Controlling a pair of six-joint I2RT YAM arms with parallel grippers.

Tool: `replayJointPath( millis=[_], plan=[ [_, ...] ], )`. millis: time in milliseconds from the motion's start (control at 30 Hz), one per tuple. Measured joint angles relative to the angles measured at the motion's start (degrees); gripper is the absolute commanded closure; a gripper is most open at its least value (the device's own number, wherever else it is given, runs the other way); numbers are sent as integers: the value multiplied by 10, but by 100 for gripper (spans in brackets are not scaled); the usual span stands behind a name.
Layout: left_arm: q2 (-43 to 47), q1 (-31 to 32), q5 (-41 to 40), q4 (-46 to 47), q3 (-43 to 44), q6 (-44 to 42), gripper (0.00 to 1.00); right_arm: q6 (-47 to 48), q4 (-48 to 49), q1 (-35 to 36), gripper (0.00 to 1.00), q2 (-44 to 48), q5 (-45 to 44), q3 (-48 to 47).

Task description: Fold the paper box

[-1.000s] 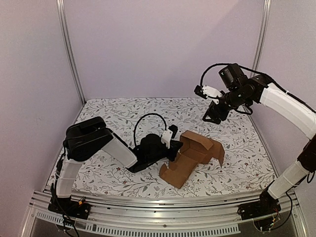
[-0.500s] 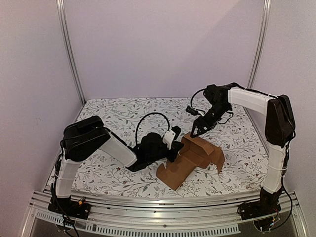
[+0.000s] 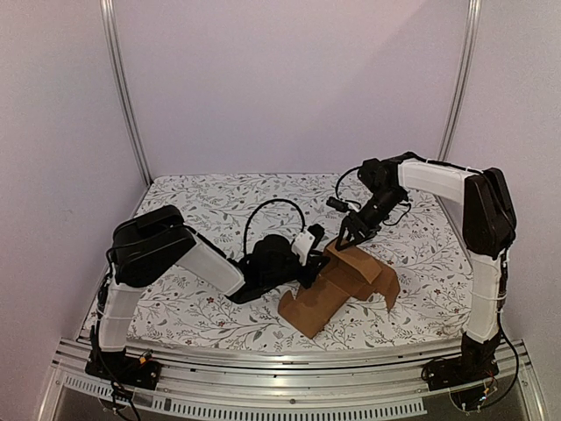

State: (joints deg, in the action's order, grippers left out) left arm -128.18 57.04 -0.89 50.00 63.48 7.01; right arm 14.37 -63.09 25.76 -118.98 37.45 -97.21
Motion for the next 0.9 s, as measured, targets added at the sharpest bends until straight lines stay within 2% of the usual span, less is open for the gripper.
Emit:
replayJointPath(
  millis=[200,533,600,700,900],
  plan=[
    [0,0,2,-7,4,-2,83,0,-1,0,47,0,3,0],
    [-23,1,0,-53,64,-13,90,-2,-14,-4,46,-9,14,0],
    [-24,1,-3,-56,69,-15,89,-2,-14,-6,46,-9,16,0],
    [-25,2,-10,-57,70,-18,82,-2,-14,-7,45,-9,17,0],
    [-31,2,-2,-56,76,-19,87,-2,-23,-9,45,-9,22,0]
  ],
)
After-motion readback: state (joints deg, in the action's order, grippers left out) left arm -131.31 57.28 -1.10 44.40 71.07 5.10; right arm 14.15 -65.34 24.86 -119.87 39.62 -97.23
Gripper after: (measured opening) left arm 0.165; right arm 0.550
